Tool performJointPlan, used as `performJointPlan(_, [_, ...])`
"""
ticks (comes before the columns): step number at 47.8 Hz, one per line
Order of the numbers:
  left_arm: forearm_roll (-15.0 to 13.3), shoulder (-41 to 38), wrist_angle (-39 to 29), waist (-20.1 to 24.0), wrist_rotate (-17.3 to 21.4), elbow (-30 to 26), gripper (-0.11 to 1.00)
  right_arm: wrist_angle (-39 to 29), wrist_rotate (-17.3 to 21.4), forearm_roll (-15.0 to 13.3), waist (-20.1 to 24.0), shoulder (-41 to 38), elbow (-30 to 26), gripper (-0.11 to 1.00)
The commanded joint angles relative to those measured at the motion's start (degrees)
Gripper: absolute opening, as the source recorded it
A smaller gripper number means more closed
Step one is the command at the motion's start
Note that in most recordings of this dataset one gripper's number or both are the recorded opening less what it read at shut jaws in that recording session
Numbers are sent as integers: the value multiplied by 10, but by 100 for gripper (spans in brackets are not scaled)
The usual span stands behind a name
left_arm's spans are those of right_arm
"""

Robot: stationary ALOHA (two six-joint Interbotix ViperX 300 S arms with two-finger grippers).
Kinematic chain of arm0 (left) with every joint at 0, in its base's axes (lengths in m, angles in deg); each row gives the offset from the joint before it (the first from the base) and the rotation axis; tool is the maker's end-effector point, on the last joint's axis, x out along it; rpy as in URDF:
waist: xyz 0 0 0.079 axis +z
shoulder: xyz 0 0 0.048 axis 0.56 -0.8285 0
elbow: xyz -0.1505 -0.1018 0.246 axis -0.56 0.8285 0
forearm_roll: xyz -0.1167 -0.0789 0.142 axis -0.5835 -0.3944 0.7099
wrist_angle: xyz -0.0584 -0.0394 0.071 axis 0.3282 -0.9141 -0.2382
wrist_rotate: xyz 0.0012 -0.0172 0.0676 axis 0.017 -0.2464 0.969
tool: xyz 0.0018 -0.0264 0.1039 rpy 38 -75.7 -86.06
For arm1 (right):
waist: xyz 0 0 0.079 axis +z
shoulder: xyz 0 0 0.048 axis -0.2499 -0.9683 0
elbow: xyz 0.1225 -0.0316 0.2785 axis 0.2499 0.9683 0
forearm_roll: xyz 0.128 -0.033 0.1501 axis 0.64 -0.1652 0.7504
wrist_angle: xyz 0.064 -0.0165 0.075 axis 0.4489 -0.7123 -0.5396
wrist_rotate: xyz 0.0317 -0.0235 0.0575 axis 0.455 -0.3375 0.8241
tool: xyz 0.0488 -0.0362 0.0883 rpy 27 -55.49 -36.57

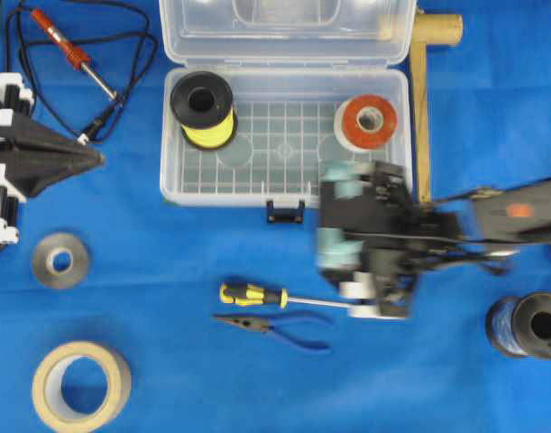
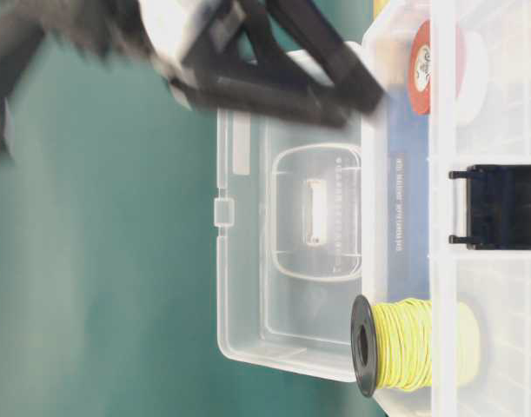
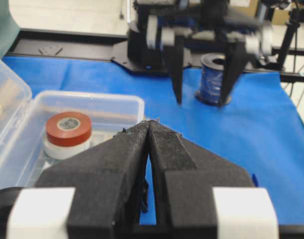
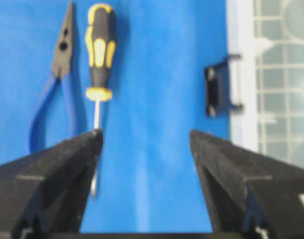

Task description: Pick the screwdriver from the toolbox among several items.

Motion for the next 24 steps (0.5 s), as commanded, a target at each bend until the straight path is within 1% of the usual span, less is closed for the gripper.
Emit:
performJointPlan(1, [-2,-2,2,-4,-1,-6,0,35,1,-7,2,76,56,86])
performJointPlan(9, [-2,-2,5,-10,-1,-6,0,103,1,-12,2,209,178,85])
performJointPlan(17, [-1,-3,5,-14,-1,-5,0,140,1,-37,-3,317,282,85])
performJointPlan(24, [-1,-2,6,-14,-1,-4,0,170,1,-47,-13,380,346,85])
